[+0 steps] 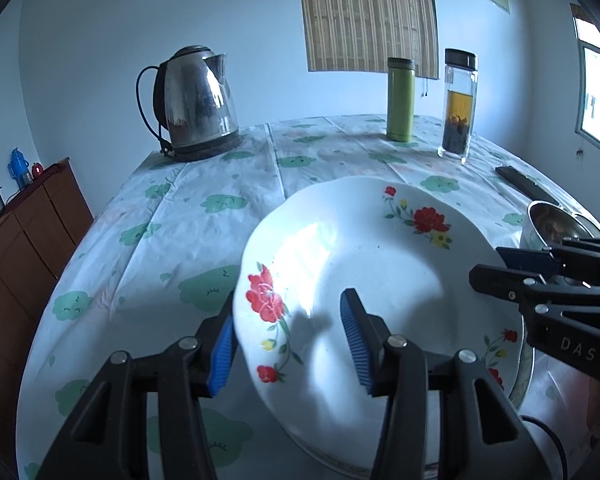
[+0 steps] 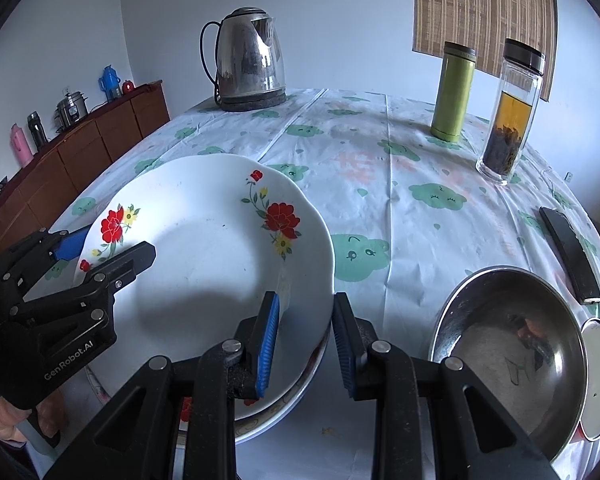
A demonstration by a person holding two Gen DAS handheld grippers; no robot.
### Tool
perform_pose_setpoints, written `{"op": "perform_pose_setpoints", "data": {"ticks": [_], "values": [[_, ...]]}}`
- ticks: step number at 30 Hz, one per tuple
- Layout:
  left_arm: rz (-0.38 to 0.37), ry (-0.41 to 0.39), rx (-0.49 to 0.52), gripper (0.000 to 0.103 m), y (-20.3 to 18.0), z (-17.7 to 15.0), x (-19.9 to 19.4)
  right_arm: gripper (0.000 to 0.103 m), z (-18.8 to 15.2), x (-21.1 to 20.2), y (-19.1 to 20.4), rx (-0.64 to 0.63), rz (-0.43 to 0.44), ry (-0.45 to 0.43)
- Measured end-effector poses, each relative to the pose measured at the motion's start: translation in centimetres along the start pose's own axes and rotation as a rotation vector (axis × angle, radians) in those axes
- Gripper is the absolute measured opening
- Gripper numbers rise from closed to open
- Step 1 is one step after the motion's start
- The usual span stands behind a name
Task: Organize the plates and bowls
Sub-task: 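Open both grippers and release the red-flower plate on the stack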
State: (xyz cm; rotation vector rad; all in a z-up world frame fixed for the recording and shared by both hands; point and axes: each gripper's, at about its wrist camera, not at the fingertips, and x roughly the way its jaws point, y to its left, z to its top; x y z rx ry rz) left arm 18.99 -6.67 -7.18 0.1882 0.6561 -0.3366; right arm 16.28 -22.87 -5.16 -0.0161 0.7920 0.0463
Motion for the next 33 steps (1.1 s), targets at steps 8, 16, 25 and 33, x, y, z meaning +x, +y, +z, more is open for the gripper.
{"op": "perform_pose_setpoints", "data": {"ticks": [8,16,25,33], "values": [[-0.013,0.036,-0.014,0.048,0.2,-0.1,0.6,0.030,-0.1,0.1,0.6,-0.035,-0.024,0.013],[-0.021,0.059,-0.021,0.048,0.4,-0.1,1.0,0.031,-0.1,0.1,0.7,-0.045,-0.032,0.013],[-0.020,0.071,-0.021,0.050,0.3,-0.1,1.2,0.032,0.0,0.2,0.8,-0.045,-0.035,0.011],[-0.006,0.010,0.016,0.074,-0.3,-0.2,0.0,0.043,0.4,-0.8,0.5,-0.034,0.003,-0.040]]}}
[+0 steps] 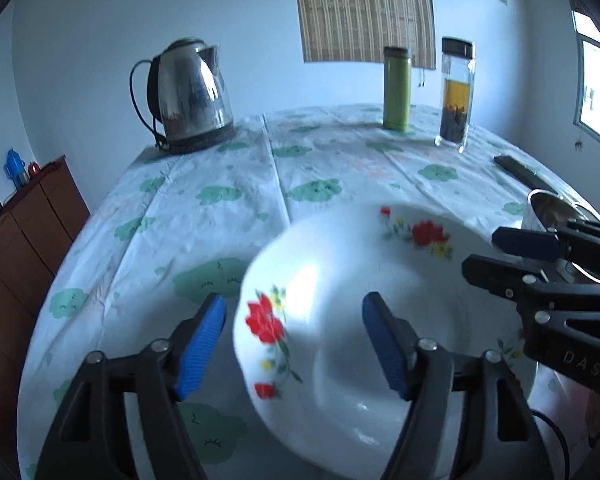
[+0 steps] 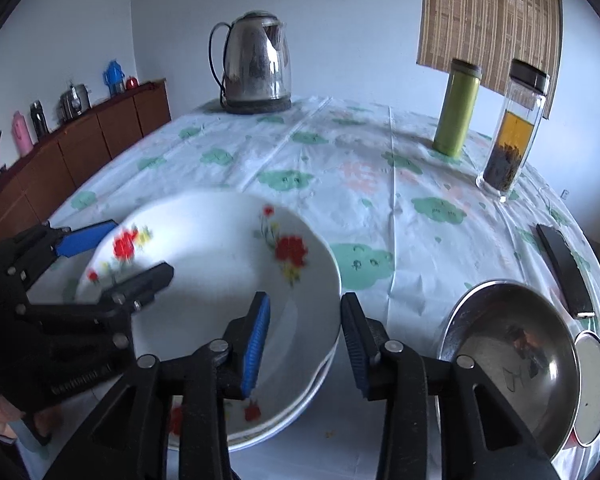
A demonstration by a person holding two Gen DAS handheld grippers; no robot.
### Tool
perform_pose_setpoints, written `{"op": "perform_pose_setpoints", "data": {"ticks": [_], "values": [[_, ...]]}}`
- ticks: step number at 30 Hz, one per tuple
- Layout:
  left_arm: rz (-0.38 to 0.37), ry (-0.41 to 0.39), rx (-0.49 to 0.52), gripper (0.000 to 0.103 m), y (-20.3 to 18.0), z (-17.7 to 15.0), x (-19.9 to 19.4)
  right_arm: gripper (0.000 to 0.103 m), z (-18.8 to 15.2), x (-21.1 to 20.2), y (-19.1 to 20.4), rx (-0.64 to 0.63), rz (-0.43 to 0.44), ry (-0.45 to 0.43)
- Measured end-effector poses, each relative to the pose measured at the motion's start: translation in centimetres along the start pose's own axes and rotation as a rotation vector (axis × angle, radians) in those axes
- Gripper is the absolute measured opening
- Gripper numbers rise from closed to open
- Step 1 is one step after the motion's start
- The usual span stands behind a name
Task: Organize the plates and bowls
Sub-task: 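Open both grippers and release the red-flower plate on the stack, then withdraw both grippers from the plate stack toward the pink plastic bowl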
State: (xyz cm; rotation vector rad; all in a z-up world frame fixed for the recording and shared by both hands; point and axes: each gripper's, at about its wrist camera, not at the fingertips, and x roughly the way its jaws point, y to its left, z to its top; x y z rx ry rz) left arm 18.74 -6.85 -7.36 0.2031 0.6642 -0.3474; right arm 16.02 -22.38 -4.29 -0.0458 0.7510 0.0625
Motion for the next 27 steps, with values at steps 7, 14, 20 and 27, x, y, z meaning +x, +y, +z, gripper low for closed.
{"op": "perform_pose_setpoints", "data": {"ticks": [7,14,20,27], "values": [[-0.010,-0.041,0.001,0.089,0.0,0.0,-0.8,0.046,0.0,0.0,0.6,-0.012,0.011,-0.012],[-0.015,-0.060,-0.025,0.090,0.7,0.1,-1.0,0.054,-0.1,-0.6,0.6,-0.007,0.004,-0.041],[-0.017,-0.076,-0.043,0.090,1.1,0.0,-1.3,0.054,-0.1,-0.9,0.5,0.001,-0.001,-0.062],[-0.006,-0.107,-0.061,0.090,1.6,-0.1,-1.8,0.054,-0.2,-1.5,0.6,-0.001,0.004,-0.112]]}}
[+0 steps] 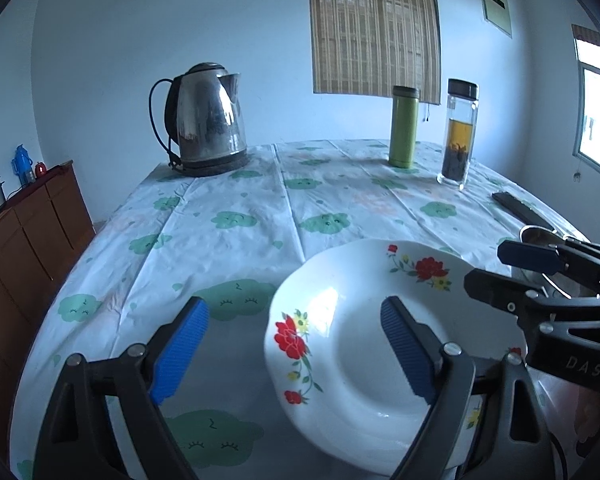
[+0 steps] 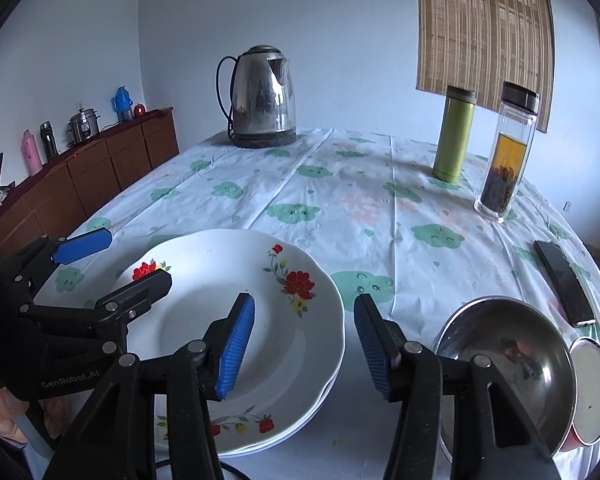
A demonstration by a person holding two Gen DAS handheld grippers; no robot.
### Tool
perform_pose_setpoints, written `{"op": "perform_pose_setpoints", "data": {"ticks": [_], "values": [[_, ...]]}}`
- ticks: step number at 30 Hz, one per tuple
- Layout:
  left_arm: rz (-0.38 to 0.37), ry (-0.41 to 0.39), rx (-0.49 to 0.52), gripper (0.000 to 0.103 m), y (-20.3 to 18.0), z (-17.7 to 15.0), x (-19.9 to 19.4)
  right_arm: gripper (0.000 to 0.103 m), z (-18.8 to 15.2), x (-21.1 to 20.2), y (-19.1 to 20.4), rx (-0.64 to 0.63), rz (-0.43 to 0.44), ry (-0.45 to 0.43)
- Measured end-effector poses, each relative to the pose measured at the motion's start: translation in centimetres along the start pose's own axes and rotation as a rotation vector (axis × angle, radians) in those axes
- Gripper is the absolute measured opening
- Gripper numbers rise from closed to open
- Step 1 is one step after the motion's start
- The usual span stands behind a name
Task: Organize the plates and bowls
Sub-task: 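Withdraw both grippers from the plate stack toward the pink plastic bowl, then close both grippers on the rim of the pink plastic bowl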
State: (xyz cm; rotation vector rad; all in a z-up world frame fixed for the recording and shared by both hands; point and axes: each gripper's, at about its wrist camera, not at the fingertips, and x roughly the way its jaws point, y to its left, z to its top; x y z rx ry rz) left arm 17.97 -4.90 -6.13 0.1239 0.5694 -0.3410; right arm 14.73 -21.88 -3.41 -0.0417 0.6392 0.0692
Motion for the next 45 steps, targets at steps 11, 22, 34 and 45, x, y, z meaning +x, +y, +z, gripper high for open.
{"op": "perform_pose_setpoints", "data": {"ticks": [11,22,34,45], "values": [[0.034,-0.054,0.015,0.091,-0.3,0.1,-0.9,0.055,-0.1,-2.1,0.3,0.013,0.055,-0.114],[0.010,-0.085,0.054,0.091,-3.5,0.3,-3.8,0.060,-1.0,-6.7,0.2,-0.009,0.066,-0.155],[-0.113,-0.067,0.070,0.091,-10.6,-0.9,-7.1,0.062,-3.7,-14.6,-3.7,0.018,0.019,-0.224],[-0.250,-0.037,0.121,0.091,-16.7,-1.7,-8.5,0.062,-7.9,-19.3,-10.8,0.075,-0.140,-0.191]]}}
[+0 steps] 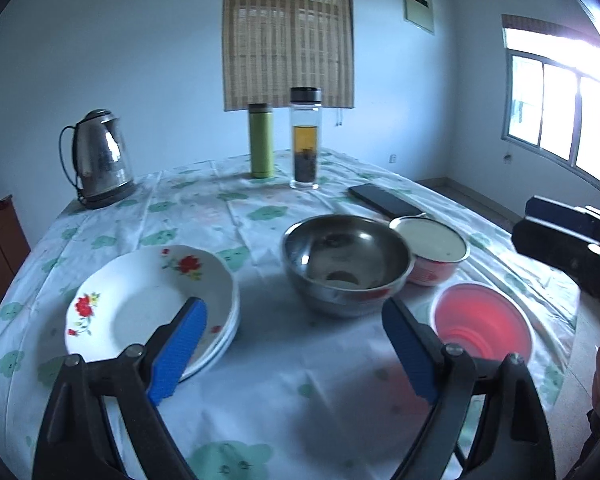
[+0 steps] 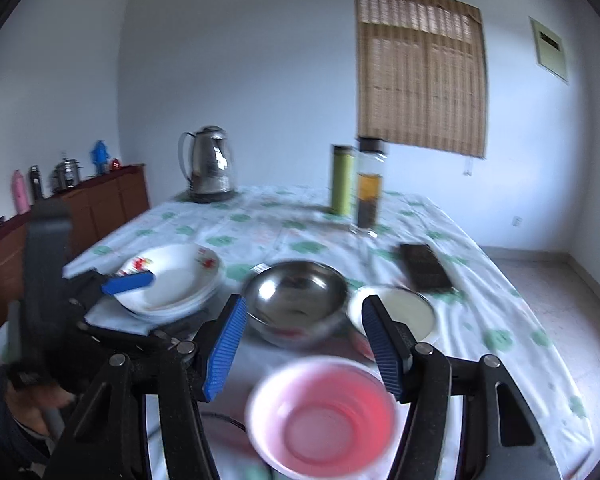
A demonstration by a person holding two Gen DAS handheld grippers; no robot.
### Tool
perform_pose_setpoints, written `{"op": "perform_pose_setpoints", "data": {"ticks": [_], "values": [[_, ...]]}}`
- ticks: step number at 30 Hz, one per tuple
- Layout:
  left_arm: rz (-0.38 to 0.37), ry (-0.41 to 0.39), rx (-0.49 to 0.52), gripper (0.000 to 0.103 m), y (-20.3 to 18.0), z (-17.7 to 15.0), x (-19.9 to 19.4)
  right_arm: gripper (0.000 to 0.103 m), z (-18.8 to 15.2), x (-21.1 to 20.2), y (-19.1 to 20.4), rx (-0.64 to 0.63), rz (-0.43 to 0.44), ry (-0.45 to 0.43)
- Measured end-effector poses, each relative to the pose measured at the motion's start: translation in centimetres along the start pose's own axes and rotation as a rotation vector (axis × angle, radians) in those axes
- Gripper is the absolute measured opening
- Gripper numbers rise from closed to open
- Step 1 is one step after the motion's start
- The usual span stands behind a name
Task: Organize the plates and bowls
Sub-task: 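Close both grippers on the rim of the pink plastic bowl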
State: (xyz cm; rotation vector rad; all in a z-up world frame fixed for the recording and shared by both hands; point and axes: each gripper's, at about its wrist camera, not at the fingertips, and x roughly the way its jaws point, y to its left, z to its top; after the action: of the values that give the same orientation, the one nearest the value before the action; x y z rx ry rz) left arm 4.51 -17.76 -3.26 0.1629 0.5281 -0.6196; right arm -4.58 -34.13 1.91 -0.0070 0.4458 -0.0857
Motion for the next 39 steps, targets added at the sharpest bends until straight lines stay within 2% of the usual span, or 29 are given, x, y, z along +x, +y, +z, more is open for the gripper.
{"op": "perform_pose_setpoints", "data": {"ticks": [6,10,15,21,24,26,30,31,32,34,37,39], "values": [[-0.066,0.036,0.047,0.091,-2.9,0.0,1.2,0.062,-1.6,-0.7,-3.0,0.047,-0.021,0.048],[-0.106,0.066,0.068,0.091,-4.5,-0.2,1.8,0.062,-2.0,-0.8,-3.6,0.070,-0.003,0.066],[-0.145,0.087,0.091,0.091,-6.3,-0.2,2.1,0.062,-3.2,0.7,-4.2,0.053,-0.067,0.131],[-0.180,0.129,0.113,0.087,-7.9,-0.5,3.2,0.062,-5.3,2.5,-6.4,0.121,-0.080,0.209],[-0.201,0.150,0.119,0.073,-8.4,-0.8,3.8,0.062,-5.9,2.9,-6.6,0.121,-0.080,0.223],[-0.214,0.162,0.123,0.063,-8.8,-0.9,4.1,0.056,-6.2,3.0,-6.7,0.127,-0.076,0.228],[-0.233,0.193,0.135,0.050,-9.2,-1.4,4.9,0.045,-6.7,3.4,-7.1,0.138,-0.067,0.245],[-0.242,0.201,0.139,0.045,-9.4,-1.5,5.0,0.036,-6.7,3.5,-7.2,0.140,-0.065,0.246],[-0.252,0.207,0.141,0.039,-9.4,-1.6,5.1,0.033,-6.8,3.5,-7.3,0.144,-0.059,0.249],[-0.269,0.216,0.152,0.030,-9.7,-1.7,5.2,0.029,-7.0,3.8,-7.4,0.150,-0.049,0.254],[-0.284,0.208,0.166,0.019,-10.0,-1.8,5.0,0.024,-7.0,3.7,-7.3,0.154,-0.036,0.243],[-0.286,0.204,0.167,0.018,-10.1,-1.7,4.9,0.020,-7.0,3.6,-7.2,0.159,-0.028,0.237]]}}
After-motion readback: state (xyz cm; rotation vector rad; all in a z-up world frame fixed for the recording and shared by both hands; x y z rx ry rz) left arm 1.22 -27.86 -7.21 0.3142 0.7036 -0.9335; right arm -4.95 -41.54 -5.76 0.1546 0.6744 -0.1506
